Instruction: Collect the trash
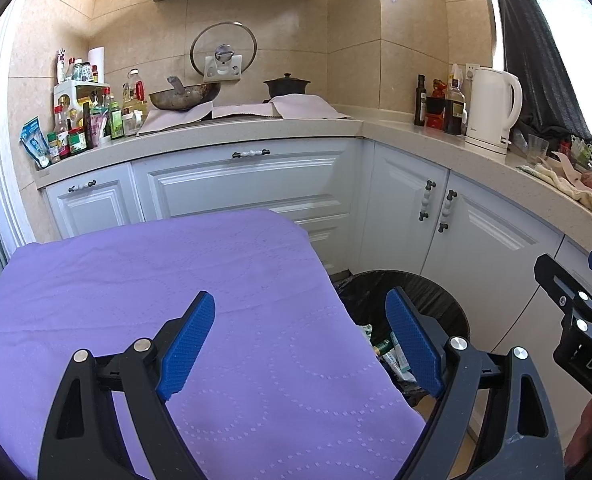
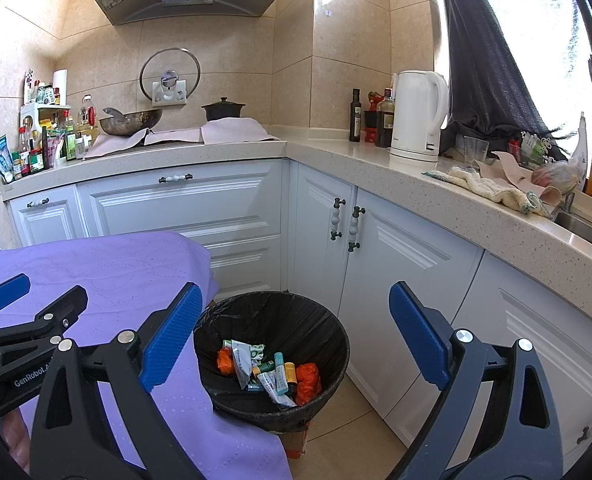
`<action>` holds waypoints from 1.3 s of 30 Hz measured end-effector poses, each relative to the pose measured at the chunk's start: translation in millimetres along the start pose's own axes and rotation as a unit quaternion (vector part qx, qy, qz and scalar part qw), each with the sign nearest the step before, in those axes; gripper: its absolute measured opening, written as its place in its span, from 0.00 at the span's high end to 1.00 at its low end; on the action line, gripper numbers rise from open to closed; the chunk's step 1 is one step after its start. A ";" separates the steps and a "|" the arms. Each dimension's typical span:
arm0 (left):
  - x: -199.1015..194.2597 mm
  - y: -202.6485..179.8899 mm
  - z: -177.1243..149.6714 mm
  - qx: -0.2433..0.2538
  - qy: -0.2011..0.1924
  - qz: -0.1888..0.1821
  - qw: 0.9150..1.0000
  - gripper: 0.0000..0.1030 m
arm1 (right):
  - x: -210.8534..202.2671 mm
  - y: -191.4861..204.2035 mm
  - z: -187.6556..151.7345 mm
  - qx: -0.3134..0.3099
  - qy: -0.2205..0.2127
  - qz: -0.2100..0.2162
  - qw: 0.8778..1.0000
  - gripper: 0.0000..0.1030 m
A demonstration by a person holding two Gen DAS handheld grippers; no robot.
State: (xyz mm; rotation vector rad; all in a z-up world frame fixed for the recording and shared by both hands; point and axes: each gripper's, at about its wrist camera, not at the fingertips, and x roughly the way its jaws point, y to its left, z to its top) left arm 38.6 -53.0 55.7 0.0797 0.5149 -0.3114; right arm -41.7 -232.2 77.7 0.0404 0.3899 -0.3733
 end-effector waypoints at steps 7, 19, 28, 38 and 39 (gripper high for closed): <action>-2.6 -2.5 0.3 0.003 -0.005 0.001 1.000 0.18 | 0.0 0.0 0.0 0.000 0.000 0.000 1.000 0.10; -6.0 -4.2 1.3 0.000 -0.012 0.002 1.000 0.18 | 0.5 -0.1 -0.3 -0.001 0.001 0.000 1.000 0.10; -5.8 -6.4 1.3 0.001 -0.011 0.001 1.000 0.18 | 2.1 1.0 -2.5 0.000 0.002 0.000 1.000 0.10; 5.0 -11.6 -1.4 0.020 0.002 0.011 1.000 0.18 | 7.2 10.3 -10.6 0.000 0.012 0.007 1.000 0.10; 7.4 -9.5 -1.6 0.018 0.006 0.011 1.000 0.18 | 8.5 10.8 -10.1 0.000 0.014 0.009 1.000 0.10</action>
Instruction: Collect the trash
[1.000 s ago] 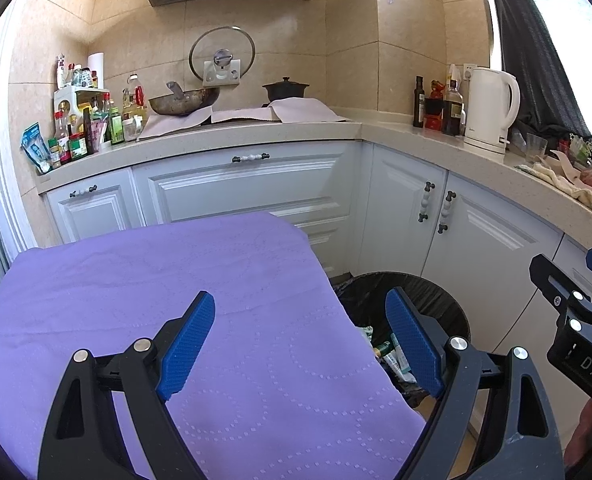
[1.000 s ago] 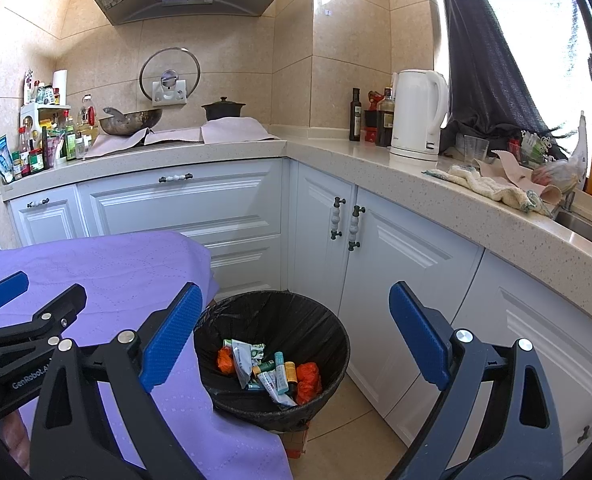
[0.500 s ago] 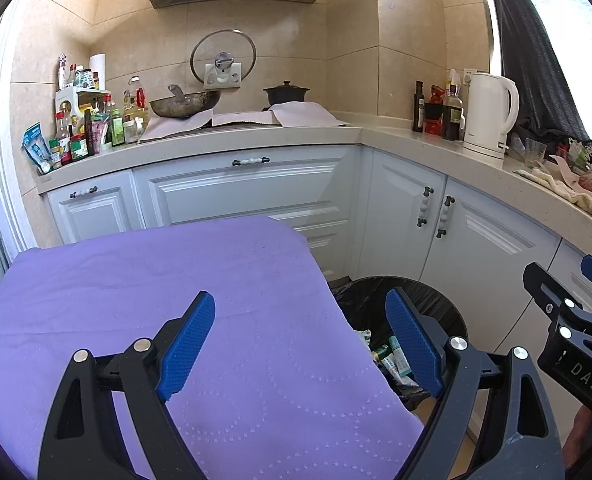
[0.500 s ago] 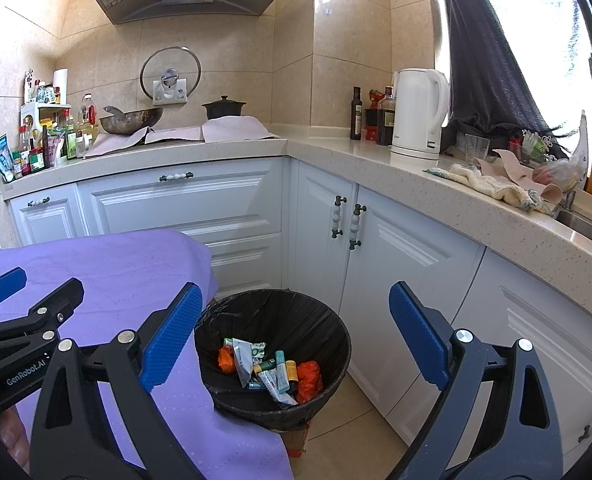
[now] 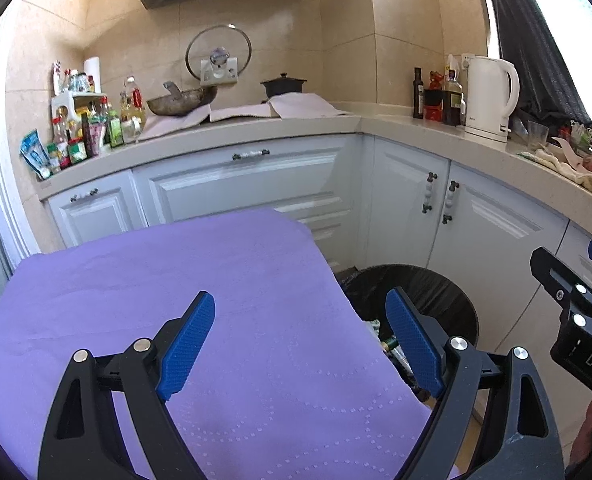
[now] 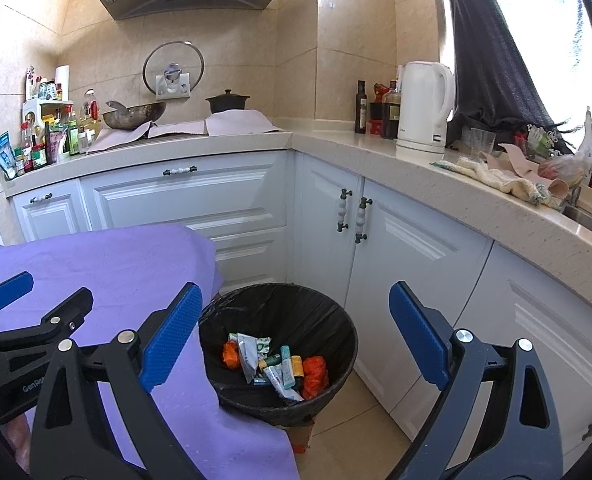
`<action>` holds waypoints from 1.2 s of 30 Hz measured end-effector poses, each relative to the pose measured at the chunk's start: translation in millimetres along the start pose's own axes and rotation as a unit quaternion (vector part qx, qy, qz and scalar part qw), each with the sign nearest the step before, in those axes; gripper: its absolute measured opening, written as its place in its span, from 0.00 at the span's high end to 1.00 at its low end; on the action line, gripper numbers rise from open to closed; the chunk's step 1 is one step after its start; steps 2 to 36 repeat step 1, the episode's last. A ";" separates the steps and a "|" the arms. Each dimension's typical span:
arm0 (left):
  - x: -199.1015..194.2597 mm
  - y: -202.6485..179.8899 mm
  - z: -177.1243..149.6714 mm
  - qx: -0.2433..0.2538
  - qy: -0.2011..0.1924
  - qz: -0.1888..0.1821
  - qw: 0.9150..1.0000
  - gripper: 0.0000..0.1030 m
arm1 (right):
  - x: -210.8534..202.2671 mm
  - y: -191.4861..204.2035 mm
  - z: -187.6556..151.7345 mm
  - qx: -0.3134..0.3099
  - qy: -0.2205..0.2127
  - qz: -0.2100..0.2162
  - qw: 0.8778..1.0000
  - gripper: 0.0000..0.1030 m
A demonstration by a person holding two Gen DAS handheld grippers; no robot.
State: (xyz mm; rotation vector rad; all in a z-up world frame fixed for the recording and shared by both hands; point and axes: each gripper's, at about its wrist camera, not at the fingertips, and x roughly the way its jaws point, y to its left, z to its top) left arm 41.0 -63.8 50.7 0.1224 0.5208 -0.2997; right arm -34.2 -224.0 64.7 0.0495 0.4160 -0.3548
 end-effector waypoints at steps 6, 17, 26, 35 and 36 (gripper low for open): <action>1.8 1.7 -0.9 -0.002 0.003 0.002 1.000 0.18 | 2.1 3.0 -1.4 0.000 0.004 0.004 1.000 0.10; 1.8 1.7 -0.9 -0.002 0.003 0.002 1.000 0.18 | 2.1 3.0 -1.4 0.000 0.004 0.004 1.000 0.10; 1.8 1.7 -0.9 -0.002 0.003 0.002 1.000 0.18 | 2.1 3.0 -1.4 0.000 0.004 0.004 1.000 0.10; 1.8 1.7 -0.9 -0.002 0.003 0.002 1.000 0.18 | 2.1 3.0 -1.4 0.000 0.004 0.004 1.000 0.10; 1.8 1.7 -0.9 -0.002 0.003 0.002 1.000 0.18 | 2.1 3.0 -1.4 0.000 0.004 0.004 1.000 0.10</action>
